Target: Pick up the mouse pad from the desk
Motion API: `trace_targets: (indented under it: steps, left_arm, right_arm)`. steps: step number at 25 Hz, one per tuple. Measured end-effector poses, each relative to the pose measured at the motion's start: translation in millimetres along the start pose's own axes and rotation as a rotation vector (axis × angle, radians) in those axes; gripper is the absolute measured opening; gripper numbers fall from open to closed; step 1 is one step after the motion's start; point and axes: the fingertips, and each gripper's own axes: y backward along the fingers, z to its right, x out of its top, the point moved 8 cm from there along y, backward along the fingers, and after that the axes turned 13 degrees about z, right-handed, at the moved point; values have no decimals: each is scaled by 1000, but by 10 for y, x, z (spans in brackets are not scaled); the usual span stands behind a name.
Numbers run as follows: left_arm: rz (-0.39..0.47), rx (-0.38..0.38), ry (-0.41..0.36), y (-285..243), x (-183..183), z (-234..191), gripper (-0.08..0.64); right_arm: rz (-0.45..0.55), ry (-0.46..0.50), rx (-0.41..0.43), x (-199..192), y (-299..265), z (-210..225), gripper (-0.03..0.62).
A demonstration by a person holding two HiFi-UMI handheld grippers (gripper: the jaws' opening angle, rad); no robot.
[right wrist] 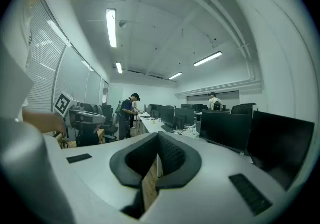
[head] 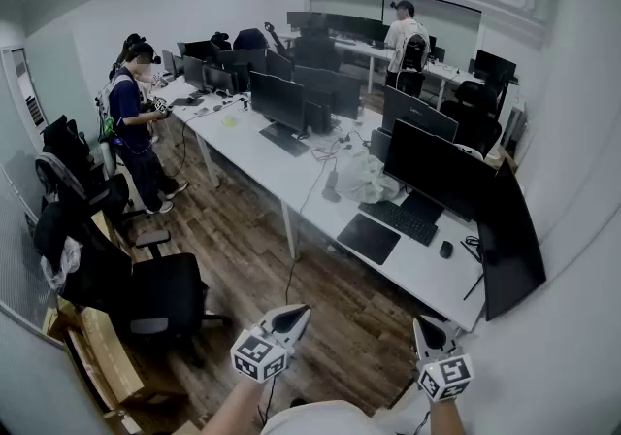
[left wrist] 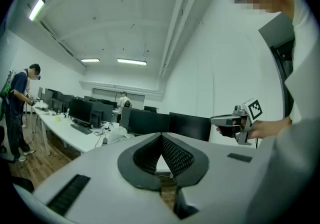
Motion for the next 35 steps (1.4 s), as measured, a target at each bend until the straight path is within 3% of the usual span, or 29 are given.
trace_targets:
  steps: [21,29,35]
  left_arm:
    - [-12,-14,6,-20,-11,14,17]
    - [-16,-21,13,59,-9,-7,17]
    - [-19,-25,19,132,-21,-88,17]
  right_arm:
    - [-4,-13,1,12,-27,-43,11]
    - [4,-20,-39,34,-26,-108,14]
    - [2,-28,-57,22,-65,-178,92]
